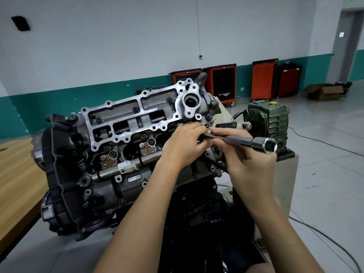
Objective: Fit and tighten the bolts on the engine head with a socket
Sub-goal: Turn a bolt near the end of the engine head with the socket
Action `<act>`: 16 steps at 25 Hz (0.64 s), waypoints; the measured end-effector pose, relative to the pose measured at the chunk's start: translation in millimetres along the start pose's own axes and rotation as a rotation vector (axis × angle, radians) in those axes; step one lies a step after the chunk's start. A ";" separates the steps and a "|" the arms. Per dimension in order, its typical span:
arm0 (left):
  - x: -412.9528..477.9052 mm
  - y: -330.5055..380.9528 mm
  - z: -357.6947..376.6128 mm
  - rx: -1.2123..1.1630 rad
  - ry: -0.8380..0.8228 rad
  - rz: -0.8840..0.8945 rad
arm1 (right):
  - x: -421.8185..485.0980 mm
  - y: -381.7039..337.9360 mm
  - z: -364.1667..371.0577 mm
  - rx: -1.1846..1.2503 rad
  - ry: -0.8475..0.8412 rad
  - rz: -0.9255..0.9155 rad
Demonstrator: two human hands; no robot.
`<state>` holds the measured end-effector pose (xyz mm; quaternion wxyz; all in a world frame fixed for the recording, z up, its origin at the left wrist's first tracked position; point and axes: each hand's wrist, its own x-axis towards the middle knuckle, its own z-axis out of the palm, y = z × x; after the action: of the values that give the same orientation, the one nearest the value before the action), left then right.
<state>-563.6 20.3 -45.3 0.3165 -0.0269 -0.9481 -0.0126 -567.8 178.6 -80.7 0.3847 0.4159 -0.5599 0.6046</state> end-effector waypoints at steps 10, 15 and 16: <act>-0.4 1.2 -1.1 -0.003 -0.012 -0.011 | 1.3 1.3 0.9 -0.030 0.028 -0.030; 0.2 0.0 -1.3 -0.022 -0.027 0.003 | -4.6 -2.3 3.1 0.037 -0.009 0.054; 0.1 0.4 -0.9 -0.020 -0.023 0.003 | -7.1 -1.3 3.3 0.016 -0.036 0.027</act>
<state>-563.1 20.7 -44.6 0.3054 -0.0315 -0.9515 -0.0211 -563.8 175.4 -86.8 0.3632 0.4223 -0.5672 0.6066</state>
